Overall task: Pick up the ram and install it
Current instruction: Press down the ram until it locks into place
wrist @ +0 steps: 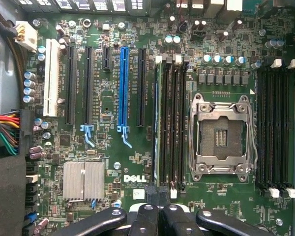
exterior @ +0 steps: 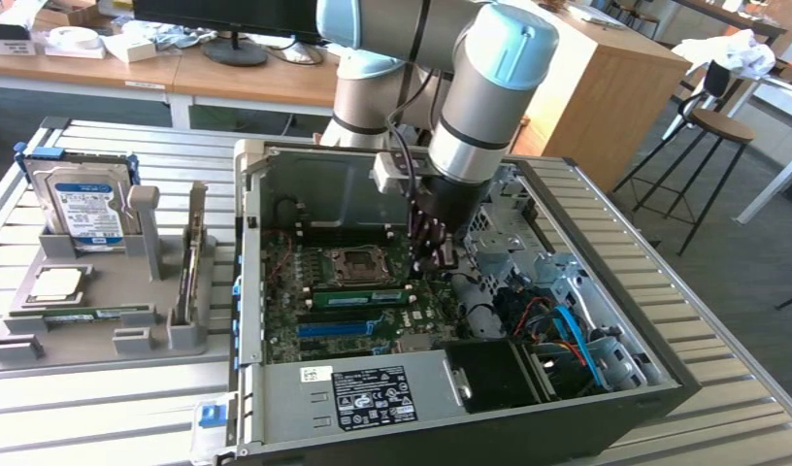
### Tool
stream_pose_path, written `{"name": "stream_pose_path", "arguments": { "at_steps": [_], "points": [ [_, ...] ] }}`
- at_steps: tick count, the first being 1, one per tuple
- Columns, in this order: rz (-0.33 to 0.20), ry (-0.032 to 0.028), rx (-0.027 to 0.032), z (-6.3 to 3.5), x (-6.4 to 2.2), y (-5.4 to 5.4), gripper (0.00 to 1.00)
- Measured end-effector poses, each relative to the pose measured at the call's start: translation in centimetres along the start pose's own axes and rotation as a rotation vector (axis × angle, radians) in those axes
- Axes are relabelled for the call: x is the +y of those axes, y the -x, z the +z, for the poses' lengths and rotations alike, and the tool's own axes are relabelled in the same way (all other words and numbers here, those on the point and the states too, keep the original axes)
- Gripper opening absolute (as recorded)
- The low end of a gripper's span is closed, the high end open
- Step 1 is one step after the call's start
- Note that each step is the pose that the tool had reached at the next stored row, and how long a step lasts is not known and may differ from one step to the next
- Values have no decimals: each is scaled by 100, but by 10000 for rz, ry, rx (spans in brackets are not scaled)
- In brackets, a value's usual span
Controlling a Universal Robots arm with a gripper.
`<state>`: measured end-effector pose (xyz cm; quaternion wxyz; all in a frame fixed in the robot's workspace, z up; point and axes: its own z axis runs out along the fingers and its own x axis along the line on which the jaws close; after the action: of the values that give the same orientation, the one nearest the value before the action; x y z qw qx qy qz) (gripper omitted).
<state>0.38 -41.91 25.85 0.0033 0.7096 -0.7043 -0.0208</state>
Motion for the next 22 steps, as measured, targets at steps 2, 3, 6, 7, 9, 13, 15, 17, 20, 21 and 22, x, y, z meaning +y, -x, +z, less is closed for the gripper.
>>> {"name": "stream_pose_path", "arguments": {
  "at_steps": [2, 3, 6, 7, 9, 13, 15, 17, 20, 21, 22],
  "points": [
    [0, 1, 4, 21, -1, -1, 10],
    [-1, 1, 4, 34, -1, -1, 10],
    [-1, 1, 4, 68, -2, -2, 10],
    [-1, 2, 4, 81, -3, -2, 10],
    [-1, 1, 4, 105, -4, -3, 10],
    [-1, 2, 3, 153, -5, -4, 10],
    [-1, 1, 3, 173, -6, -5, 10],
    [-1, 2, 6, 175, -6, -5, 10],
    [0, 2, 5, 176, -9, -5, 10],
    [0, 2, 5, 176, -26, -5, 10],
    [-1, 1, 3, 176, -43, -5, 10]
  ]
}}
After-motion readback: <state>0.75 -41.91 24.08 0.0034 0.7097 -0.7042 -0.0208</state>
